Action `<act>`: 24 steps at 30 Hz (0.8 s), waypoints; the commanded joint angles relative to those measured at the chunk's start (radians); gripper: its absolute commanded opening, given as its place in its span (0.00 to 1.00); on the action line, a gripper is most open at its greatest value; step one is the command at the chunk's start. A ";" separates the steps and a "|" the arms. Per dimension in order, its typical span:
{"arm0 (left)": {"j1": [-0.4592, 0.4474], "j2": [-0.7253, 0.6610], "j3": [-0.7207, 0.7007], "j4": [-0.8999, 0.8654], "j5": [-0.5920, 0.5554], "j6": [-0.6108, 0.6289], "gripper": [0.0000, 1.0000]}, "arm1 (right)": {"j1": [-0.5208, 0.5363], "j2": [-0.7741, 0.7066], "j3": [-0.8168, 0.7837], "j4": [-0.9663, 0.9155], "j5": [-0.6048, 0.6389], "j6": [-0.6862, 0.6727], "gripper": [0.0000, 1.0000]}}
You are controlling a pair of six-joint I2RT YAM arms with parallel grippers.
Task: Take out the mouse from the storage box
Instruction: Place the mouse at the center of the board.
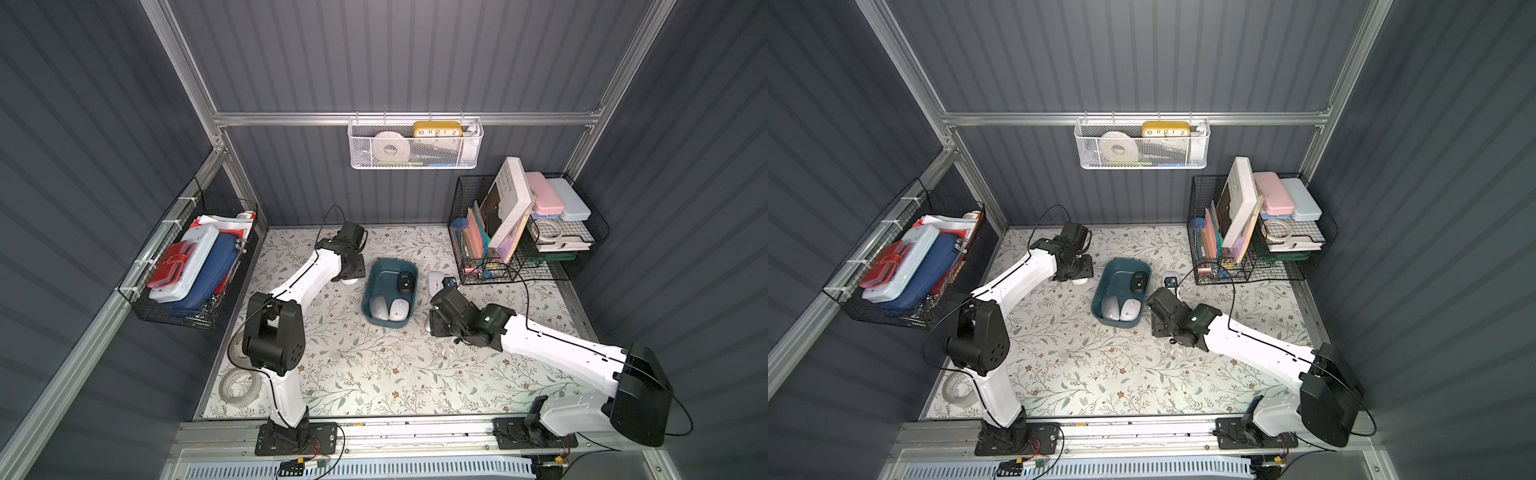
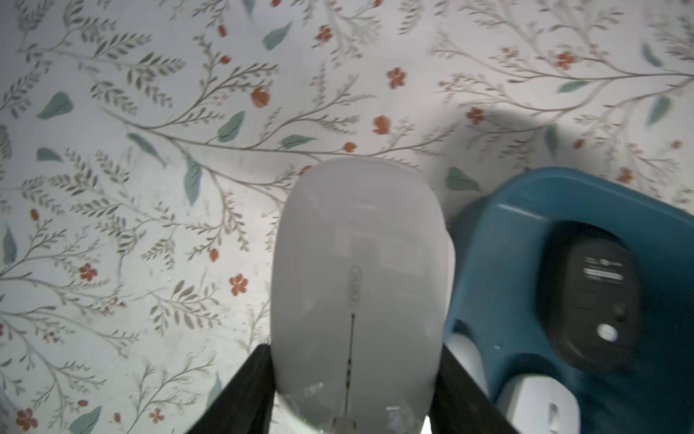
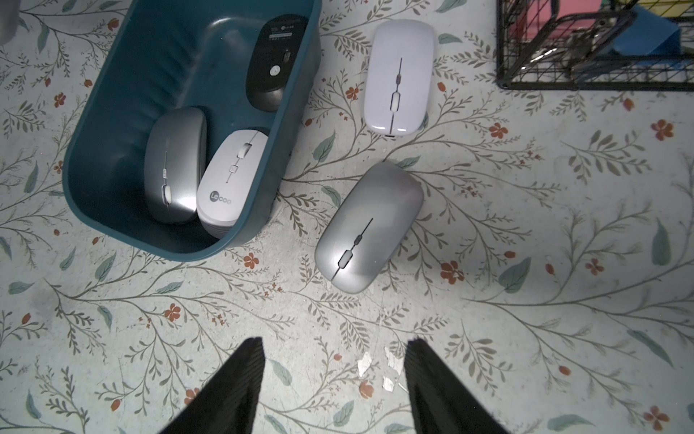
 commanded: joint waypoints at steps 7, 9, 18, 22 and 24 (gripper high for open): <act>0.027 0.074 -0.072 0.070 0.030 -0.061 0.52 | 0.009 0.002 0.029 -0.004 0.003 -0.003 0.65; 0.038 0.082 -0.097 0.095 0.034 -0.066 0.52 | 0.012 -0.001 0.029 -0.006 0.003 0.000 0.65; 0.054 0.123 -0.183 0.162 0.054 -0.068 0.52 | 0.023 0.028 0.047 -0.009 0.003 0.006 0.65; 0.054 0.133 -0.192 0.172 0.043 -0.073 0.57 | 0.036 0.051 0.066 -0.012 0.008 0.005 0.65; 0.054 0.129 -0.193 0.174 0.042 -0.073 0.62 | 0.043 0.064 0.080 -0.015 0.011 0.005 0.65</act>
